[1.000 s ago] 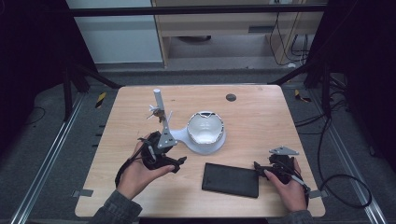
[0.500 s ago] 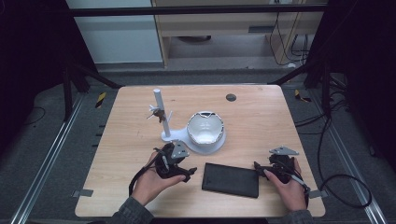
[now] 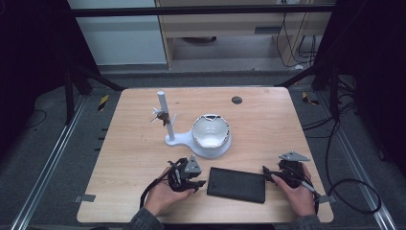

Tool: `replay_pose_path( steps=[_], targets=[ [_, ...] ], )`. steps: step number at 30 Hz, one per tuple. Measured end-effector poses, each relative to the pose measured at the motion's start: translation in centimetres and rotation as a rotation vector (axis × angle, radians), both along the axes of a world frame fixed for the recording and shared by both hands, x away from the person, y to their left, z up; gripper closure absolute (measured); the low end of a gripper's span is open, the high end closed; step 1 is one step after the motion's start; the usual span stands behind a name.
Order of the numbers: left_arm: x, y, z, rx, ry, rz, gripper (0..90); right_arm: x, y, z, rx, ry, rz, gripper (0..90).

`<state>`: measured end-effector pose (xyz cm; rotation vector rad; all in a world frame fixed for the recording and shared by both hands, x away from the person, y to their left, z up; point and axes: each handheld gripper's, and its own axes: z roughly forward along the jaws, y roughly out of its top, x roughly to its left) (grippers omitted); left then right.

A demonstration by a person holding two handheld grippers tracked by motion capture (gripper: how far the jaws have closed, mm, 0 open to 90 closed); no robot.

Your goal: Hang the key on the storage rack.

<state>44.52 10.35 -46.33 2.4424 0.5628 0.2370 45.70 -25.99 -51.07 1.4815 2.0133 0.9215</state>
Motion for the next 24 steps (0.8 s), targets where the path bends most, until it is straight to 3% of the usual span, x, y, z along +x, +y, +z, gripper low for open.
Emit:
replay_pose_path(
  steps=[5, 14, 18, 24],
  targets=[
    [-0.6, -0.1, -0.4, 0.006, 0.028, -0.043, 79.3, -0.5, 0.0, 0.8, -0.001, -0.048, 0.018, 30.0],
    [-1.6, -0.4, -1.2, 0.028, 0.061, -0.071, 88.9, -1.7, 0.5, 2.1, -0.031, -0.137, 0.084, 53.8],
    [-2.0, -0.9, -1.6, 0.042, 0.069, -0.085, 89.0, -2.1, 0.5, 2.6, -0.034, -0.173, 0.104, 56.1],
    [-2.0, -1.1, -1.9, 0.038, 0.070, -0.089, 88.9, -2.1, 0.7, 2.7, -0.031, -0.176, 0.117, 55.2]
  ],
)
